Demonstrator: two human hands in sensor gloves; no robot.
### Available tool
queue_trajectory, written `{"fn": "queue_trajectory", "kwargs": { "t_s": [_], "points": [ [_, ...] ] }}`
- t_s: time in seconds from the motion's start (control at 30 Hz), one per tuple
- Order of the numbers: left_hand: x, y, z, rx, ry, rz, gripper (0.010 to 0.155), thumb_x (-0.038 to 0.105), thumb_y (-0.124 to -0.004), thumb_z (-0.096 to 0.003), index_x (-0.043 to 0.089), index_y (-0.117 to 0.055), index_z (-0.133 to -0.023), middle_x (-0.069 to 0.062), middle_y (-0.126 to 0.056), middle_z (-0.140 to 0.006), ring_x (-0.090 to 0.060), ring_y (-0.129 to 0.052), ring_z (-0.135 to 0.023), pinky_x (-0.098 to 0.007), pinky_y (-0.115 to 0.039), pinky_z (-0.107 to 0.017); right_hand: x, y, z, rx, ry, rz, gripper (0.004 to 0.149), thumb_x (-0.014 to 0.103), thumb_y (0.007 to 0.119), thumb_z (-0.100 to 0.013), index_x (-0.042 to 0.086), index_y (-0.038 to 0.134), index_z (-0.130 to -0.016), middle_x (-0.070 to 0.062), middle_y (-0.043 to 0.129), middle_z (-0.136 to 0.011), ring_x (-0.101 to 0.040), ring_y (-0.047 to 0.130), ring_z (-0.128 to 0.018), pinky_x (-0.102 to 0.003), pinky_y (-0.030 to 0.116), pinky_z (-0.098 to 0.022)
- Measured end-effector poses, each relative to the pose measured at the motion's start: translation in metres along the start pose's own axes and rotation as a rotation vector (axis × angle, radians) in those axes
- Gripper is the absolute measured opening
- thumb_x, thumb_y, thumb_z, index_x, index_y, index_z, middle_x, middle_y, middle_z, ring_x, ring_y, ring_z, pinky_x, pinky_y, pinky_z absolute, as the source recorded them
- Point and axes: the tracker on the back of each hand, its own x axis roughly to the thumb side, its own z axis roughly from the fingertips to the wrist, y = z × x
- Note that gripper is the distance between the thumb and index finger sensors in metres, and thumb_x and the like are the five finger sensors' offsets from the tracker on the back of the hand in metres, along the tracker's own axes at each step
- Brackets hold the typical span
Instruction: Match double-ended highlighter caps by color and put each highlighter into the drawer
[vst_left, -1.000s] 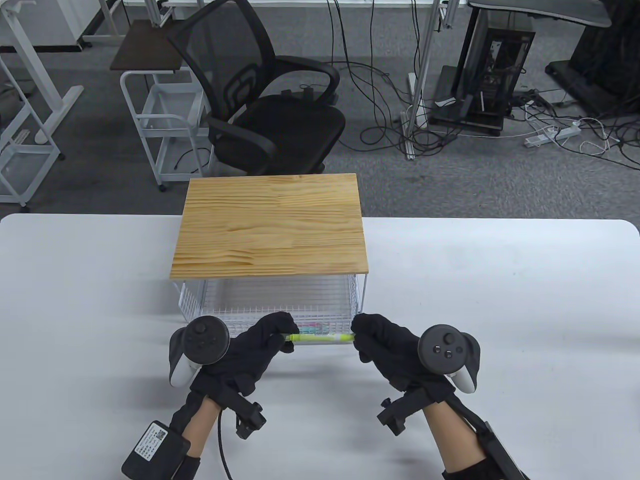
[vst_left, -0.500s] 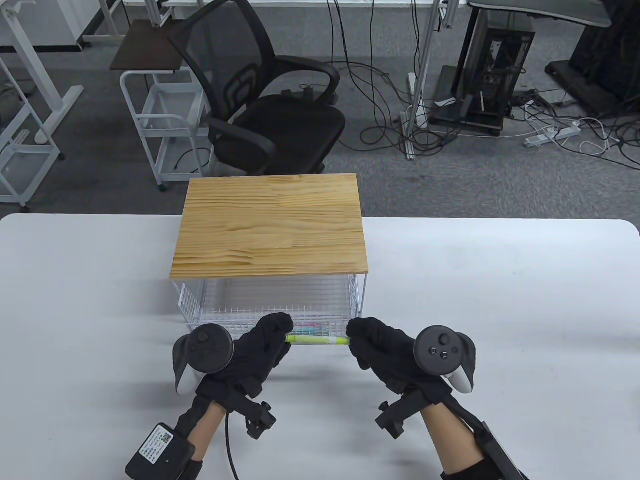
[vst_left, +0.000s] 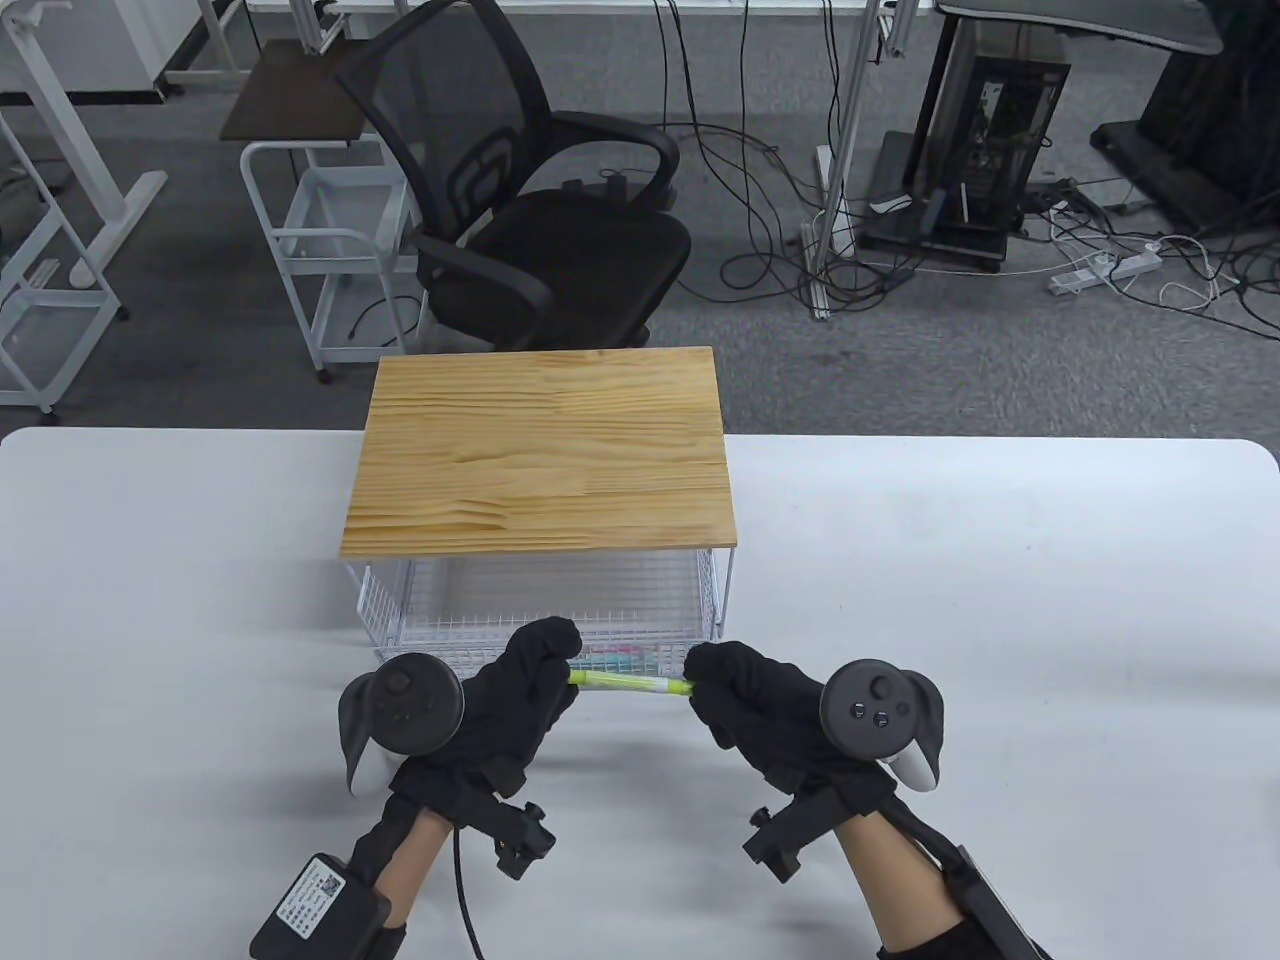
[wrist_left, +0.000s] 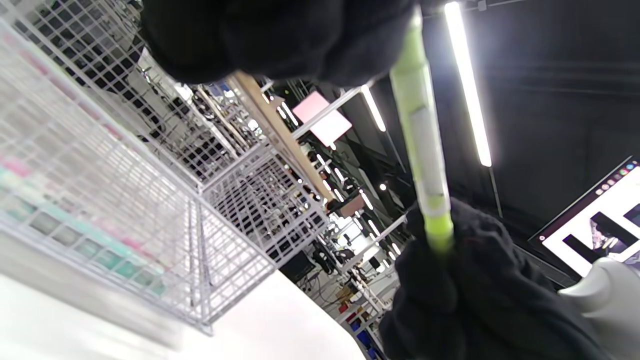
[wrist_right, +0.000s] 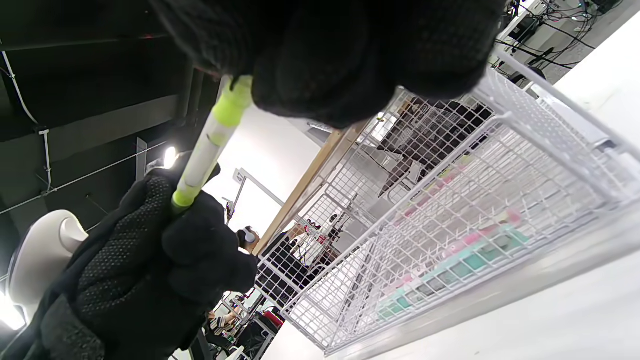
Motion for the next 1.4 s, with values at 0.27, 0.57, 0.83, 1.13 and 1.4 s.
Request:
{"fn": "queue_trajectory", "kwargs": {
  "t_s": [0.27,0.57,0.83,1.13,1.4],
  "points": [
    [-0.001,0.000,0.001,-0.035,0.012,-0.052,0.052,0.041,-0.049,-0.0583,0.024,-0.043,-0.107,0.004,-0.086,-0.069,-0.012,-0.089,-0.048,-0.044,-0.081,-0.058,-0.001,0.002,0.000,0.009,0.002,0.008,0.043,0.035,0.070,-0.056,0.022,0.067,-0.097,-0.003,0.091,-0.075,-0.011,0.097,-0.047,-0.038,0.085,-0.048],
    [-0.002,0.010,0.002,-0.001,-0.006,0.030,0.048,0.039,-0.052,-0.0592,0.027,-0.047,-0.106,0.002,-0.086,-0.080,-0.017,-0.092,-0.062,-0.049,-0.076,-0.066,0.003,-0.006,0.000,-0.015,-0.008,0.034,0.046,0.040,0.070,-0.058,0.023,0.066,-0.101,-0.005,0.088,-0.083,-0.018,0.098,-0.059,-0.043,0.082,-0.055],
    [-0.015,0.038,0.004,0.189,0.058,-0.092,0.046,0.039,-0.054,-0.0591,0.030,-0.050,-0.104,0.003,-0.083,-0.090,-0.020,-0.091,-0.075,-0.053,-0.071,-0.072,-0.026,-0.044,0.006,-0.231,0.097,0.073,0.050,0.044,0.070,-0.058,0.020,0.068,-0.102,-0.010,0.086,-0.088,-0.024,0.097,-0.064,-0.048,0.080,-0.057],
    [-0.041,0.040,-0.019,0.215,0.231,-0.332,0.046,0.040,-0.055,-0.0587,0.034,-0.051,-0.104,0.007,-0.084,-0.096,-0.022,-0.086,-0.088,-0.059,-0.064,-0.078,-0.040,-0.054,0.007,-0.266,0.141,0.073,0.050,0.045,0.070,-0.058,0.020,0.068,-0.102,-0.010,0.086,-0.088,-0.025,0.096,-0.065,-0.048,0.079,-0.058],
    [-0.070,0.021,-0.037,-0.029,0.442,-0.510,0.048,0.041,-0.054,-0.0583,0.037,-0.051,-0.106,0.006,-0.088,-0.100,-0.032,-0.078,-0.103,-0.076,-0.053,-0.075,-0.040,-0.045,0.004,-0.228,0.135,0.103,0.050,0.045,0.070,-0.058,0.020,0.068,-0.102,-0.010,0.086,-0.088,-0.025,0.097,-0.065,-0.048,0.080,-0.058]
  ]
}}
